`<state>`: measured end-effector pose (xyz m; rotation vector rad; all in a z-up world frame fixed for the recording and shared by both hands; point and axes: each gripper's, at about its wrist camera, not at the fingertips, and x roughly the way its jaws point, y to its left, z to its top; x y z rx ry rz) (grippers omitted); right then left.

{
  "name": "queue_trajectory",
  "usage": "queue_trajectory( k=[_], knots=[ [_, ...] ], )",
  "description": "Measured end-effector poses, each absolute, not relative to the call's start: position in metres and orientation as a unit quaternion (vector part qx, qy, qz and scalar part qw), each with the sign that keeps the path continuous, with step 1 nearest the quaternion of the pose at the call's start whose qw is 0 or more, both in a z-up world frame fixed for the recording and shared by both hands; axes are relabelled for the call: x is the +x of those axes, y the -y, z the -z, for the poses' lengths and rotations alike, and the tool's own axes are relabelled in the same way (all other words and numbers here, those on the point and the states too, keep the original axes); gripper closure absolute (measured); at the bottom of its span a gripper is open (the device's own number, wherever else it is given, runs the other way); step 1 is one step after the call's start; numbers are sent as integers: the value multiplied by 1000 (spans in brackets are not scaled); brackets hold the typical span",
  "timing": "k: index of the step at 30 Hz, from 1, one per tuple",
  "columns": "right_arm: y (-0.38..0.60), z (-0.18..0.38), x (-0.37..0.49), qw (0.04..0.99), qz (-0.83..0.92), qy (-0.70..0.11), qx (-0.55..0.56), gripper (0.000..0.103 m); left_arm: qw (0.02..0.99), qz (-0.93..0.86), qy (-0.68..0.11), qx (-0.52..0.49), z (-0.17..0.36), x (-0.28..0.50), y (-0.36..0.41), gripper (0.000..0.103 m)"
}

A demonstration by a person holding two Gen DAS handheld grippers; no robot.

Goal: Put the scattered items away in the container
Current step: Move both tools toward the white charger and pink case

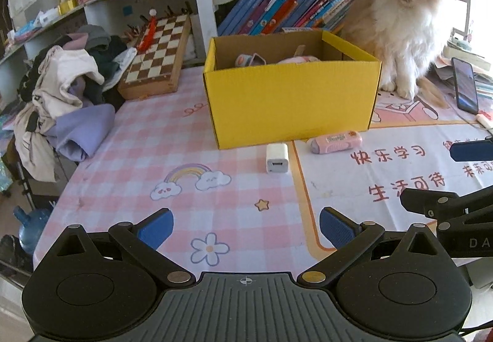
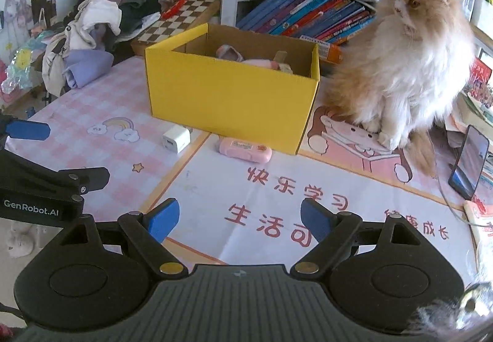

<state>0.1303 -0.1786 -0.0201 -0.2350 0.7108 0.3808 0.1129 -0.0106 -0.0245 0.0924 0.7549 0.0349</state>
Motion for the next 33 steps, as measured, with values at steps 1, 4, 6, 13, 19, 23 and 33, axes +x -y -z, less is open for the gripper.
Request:
queue_trajectory(
  k=[1,4,6,13,19,23,33],
  knots=[
    [179,21,131,912,-185,-348,-114,17,928,-17,-371,43,25,113,11,1],
    [179,22,133,910,-187,-352,-113,17,927,-17,-372,34,25,115,10,1],
    [179,22,134,909,-188,-354,-112,17,927,-19,-374,29,25,116,9,1],
    [180,23,140,907,-192,-358,-110,17,921,-20,-390,-9,29,120,3,1],
    [179,23,145,905,-197,-359,-112,17,921,-22,-388,11,31,123,7,1],
    [179,24,149,904,-199,-362,-112,17,920,-30,-390,6,33,125,3,1],
    [177,25,158,900,-207,-365,-117,17,920,-30,-391,0,35,131,4,1]
  ],
)
